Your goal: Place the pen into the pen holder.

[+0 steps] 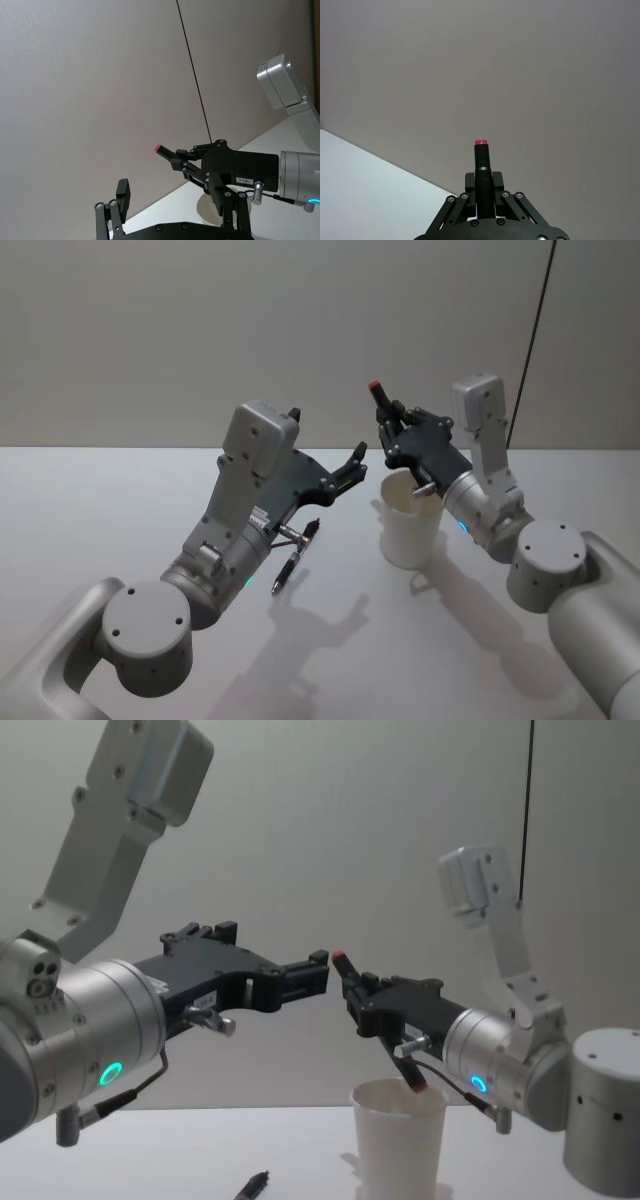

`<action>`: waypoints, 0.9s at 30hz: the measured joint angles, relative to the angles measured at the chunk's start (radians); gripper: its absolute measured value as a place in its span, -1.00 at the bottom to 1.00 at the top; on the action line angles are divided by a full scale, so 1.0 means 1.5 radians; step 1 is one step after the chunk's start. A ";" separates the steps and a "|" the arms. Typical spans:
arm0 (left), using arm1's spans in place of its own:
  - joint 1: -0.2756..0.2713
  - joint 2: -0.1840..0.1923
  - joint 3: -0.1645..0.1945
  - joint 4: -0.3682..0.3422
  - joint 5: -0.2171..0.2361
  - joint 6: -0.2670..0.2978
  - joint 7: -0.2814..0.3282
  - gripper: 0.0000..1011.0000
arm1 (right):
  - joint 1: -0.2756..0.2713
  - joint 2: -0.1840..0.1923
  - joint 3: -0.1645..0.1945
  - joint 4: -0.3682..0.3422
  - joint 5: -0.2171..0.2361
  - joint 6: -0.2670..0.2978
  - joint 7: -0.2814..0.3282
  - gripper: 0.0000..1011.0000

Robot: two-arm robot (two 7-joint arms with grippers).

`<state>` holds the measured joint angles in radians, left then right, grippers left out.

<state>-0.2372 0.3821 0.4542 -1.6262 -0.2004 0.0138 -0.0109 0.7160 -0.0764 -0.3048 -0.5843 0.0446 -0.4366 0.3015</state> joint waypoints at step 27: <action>0.000 0.000 0.000 0.000 0.000 0.000 0.000 0.98 | 0.045 -0.016 0.003 0.099 0.007 -0.022 0.014 0.08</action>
<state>-0.2372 0.3821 0.4542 -1.6262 -0.2004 0.0138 -0.0109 0.7828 -0.1002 -0.3000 -0.4358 0.0556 -0.4702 0.3218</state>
